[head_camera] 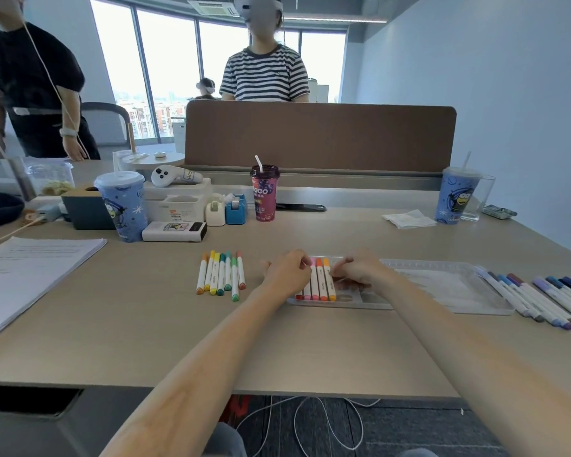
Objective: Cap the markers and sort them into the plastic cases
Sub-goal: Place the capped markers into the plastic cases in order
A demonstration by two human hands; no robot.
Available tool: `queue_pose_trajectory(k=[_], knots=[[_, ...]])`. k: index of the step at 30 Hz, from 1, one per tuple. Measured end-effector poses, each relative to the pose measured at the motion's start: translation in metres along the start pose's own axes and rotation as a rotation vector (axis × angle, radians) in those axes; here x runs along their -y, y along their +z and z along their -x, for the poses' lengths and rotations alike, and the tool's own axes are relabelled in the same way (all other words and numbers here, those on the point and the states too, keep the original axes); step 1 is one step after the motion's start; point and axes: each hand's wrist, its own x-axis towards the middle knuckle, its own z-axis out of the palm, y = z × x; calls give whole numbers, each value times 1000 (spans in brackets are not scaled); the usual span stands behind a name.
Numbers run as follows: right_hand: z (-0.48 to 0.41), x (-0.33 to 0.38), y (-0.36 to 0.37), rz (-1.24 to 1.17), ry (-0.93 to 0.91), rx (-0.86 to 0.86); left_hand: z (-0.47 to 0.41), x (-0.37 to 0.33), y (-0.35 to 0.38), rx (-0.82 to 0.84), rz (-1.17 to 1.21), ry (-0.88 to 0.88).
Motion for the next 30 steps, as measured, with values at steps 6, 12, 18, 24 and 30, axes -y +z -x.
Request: queue_pose_trajectory(k=[6,12,18,24,30], knots=[[-1,3,1,14,17,11,1,-1,-1,2,6,6],[4,10,0,126,54,27,2,-3,-1,9,-5,5],[10,16,0,143,72,-6,0,-3,-1,-2,15,25],[8,10,-4,89,74,-54,-2,-3,-1,11,13,18],[5,4,-6,138,38,-54,-2,-5,1,27,30,18]])
